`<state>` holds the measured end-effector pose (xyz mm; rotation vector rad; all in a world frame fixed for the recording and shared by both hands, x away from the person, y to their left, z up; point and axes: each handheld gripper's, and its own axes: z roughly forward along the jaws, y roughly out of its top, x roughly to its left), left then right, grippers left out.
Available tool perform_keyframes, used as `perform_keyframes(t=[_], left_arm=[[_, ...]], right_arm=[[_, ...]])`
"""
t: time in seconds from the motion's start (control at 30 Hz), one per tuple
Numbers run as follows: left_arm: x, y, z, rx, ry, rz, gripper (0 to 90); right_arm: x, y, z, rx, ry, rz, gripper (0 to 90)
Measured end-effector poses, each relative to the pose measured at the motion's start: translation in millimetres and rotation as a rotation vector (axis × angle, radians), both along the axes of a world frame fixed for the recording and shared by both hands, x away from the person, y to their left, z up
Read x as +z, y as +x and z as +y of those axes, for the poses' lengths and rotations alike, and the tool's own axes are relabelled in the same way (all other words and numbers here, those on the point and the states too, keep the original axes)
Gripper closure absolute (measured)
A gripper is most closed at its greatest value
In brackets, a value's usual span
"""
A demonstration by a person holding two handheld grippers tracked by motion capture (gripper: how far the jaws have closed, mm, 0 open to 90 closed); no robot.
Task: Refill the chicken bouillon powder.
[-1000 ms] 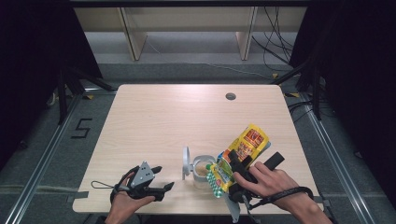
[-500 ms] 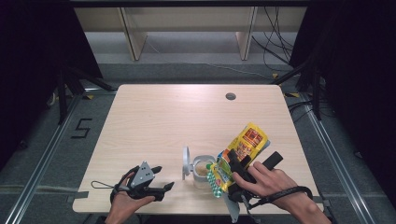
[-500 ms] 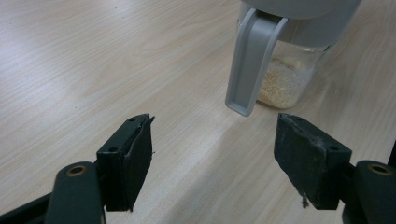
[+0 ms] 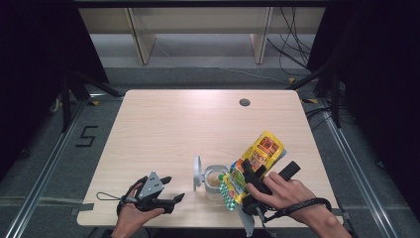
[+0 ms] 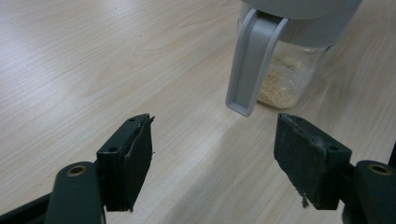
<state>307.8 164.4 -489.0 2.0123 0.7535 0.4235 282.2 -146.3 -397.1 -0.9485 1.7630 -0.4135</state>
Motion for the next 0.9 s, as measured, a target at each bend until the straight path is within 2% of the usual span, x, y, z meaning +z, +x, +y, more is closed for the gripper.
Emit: perform_keyframes(t=[0.2, 0.23, 0.27, 0.47, 0.6, 0.67, 0.73, 0.83, 0.87, 0.9], left_arm=[[0.0, 0.3, 0.2, -0.001, 0.006, 0.001, 27.7], [-0.2, 0.5, 0.2, -0.004, 0.007, 0.002, 27.6], [-1.1, -0.7, -0.9, 0.009, -0.009, 0.020, 27.7], [-0.7, -1.0, -0.8, 0.014, -0.015, 0.015, 27.6], [-0.3, -0.4, -0.1, 0.007, -0.008, 0.008, 27.6], [0.5, 0.9, 1.5, -0.002, 0.023, -0.002, 27.7], [0.0, 0.2, 0.1, 0.001, 0.000, 0.001, 27.6], [0.1, 0.7, 1.1, 0.001, 0.014, 0.000, 27.6], [-0.9, 0.0, 0.3, 0.016, -0.008, 0.011, 27.6], [-0.3, 0.8, 1.0, 0.001, -0.004, 0.010, 27.6]], right_arm=[[-0.2, 0.5, -0.5, 0.003, 0.003, 0.000, 61.4], [-0.5, -0.5, -0.5, -0.011, 0.002, -0.003, 61.4], [-0.1, -0.6, -0.2, -0.004, -0.002, -0.005, 61.4], [0.1, -2.3, 0.0, 0.001, -0.004, -0.003, 61.4], [-0.4, -2.0, -0.1, -0.002, -0.005, -0.010, 61.4], [-0.9, -2.1, 0.1, -0.005, -0.009, -0.011, 61.4], [-0.8, -1.8, 0.0, 0.000, -0.008, -0.006, 61.4], [-0.1, -2.0, -0.6, -0.003, 0.001, -0.006, 61.4], [0.5, -1.8, -0.4, -0.003, 0.002, -0.009, 61.4], [0.3, -2.0, -0.2, -0.008, -0.003, -0.012, 61.4]])
